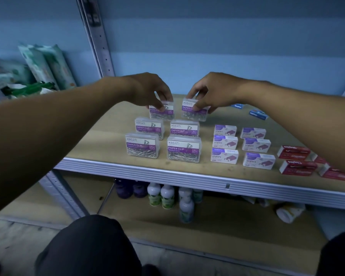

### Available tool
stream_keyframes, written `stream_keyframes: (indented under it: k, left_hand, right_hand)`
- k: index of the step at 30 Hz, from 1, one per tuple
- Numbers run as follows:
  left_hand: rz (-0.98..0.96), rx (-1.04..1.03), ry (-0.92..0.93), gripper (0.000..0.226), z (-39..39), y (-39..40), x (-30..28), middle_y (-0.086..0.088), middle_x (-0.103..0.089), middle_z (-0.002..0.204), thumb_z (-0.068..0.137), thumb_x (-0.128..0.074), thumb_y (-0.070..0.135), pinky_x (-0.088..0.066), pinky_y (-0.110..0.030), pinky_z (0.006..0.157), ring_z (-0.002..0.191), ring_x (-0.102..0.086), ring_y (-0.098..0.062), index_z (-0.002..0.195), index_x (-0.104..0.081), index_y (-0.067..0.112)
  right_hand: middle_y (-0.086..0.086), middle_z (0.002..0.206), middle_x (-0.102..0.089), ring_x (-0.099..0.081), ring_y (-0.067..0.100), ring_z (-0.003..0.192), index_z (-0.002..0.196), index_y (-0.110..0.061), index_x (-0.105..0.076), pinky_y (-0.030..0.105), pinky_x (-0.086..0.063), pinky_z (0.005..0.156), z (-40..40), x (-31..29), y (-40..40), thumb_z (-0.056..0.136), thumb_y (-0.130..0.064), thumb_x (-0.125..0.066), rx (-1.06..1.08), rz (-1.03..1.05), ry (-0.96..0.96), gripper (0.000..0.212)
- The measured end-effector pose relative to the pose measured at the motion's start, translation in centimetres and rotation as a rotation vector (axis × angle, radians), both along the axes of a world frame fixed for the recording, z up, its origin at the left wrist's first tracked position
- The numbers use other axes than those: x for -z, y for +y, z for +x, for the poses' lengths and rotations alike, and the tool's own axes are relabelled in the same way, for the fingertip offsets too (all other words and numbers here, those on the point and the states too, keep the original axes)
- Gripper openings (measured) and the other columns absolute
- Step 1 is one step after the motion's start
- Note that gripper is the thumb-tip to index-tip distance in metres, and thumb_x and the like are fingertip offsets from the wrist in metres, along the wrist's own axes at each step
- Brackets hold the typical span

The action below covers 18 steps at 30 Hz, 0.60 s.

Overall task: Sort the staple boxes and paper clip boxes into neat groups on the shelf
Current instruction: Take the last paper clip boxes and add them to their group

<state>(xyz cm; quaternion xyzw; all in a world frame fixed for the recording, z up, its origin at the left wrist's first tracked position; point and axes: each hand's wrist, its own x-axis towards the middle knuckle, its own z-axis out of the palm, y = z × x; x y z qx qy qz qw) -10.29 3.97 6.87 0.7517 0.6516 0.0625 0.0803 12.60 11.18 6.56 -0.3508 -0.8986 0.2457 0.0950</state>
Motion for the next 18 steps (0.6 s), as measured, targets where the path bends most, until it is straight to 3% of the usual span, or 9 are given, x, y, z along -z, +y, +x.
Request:
stream_keyframes:
  k: [9, 18]
  left_hand:
    - [-0.063, -0.016, 0.046, 0.031, -0.8, -0.1, 1.1, 0.007, -0.068, 0.117, 0.087, -0.071, 0.019, -0.054, -0.035, 0.087, 0.104, -0.063, -0.021, 0.118, -0.068, 0.023]
    - [-0.077, -0.042, 0.019, 0.03, -1.4, -0.1, 1.9, 0.009, -0.067, 0.116, 0.088, -0.071, 0.02, -0.052, -0.032, 0.086, 0.104, -0.063, -0.018, 0.116, -0.066, 0.028]
  right_hand:
    - [-0.003, 0.106, -0.07, -0.071, 0.02, 0.096, 0.12, -0.021, -0.073, 0.036, -0.063, 0.081, -1.4, 1.4, -0.4, 0.088, -0.017, -0.077, -0.034, 0.008, -0.048, 0.032]
    - [-0.008, 0.094, -0.066, -0.07, 0.018, 0.095, 0.119, -0.021, -0.074, 0.033, -0.063, 0.079, -1.8, 2.1, -0.5, 0.089, -0.016, -0.075, -0.031, 0.018, -0.064, 0.031]
